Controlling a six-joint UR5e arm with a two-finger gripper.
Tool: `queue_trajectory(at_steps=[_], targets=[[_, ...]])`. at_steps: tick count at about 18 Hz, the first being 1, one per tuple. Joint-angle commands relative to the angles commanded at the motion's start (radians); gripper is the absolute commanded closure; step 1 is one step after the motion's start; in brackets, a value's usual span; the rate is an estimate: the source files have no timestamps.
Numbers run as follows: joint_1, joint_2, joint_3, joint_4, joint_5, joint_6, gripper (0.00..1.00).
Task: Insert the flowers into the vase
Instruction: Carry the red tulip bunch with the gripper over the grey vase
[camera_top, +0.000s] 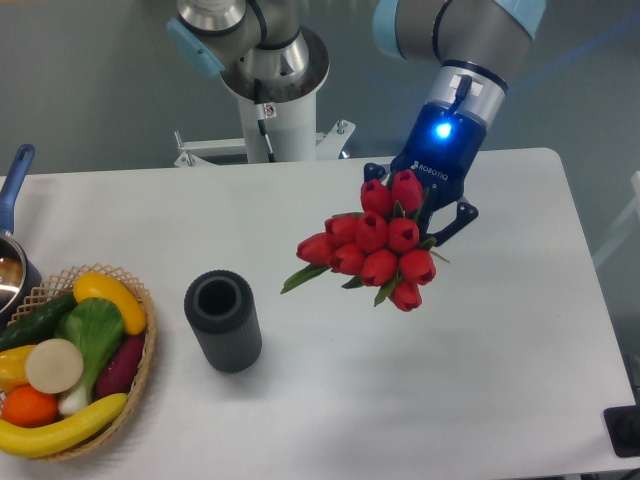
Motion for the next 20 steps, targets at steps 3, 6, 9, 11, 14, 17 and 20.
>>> queue_trajectory(at_steps=[3,6,9,11,14,17,20], targets=[[0.0,0.0,-0.005,0.0,0.0,0.003,0.67],[-0.002,-0.003,0.0,0.0,0.0,0.002,0.67],[-0.003,-0.003,0.002,0.0,-0.002,0.003,0.67],[-0.005,-0.003,0.002,0.0,-0.002,0.003,0.67],[-0.008,-0.002,0.002,0.0,-0.005,0.002,0.67],[-0.034,-0.005,0.002,0.009,-0.047,0.008,0.67],[-0.052,-0.015,-0.003,0.014,-0.153,0.017,0.67]])
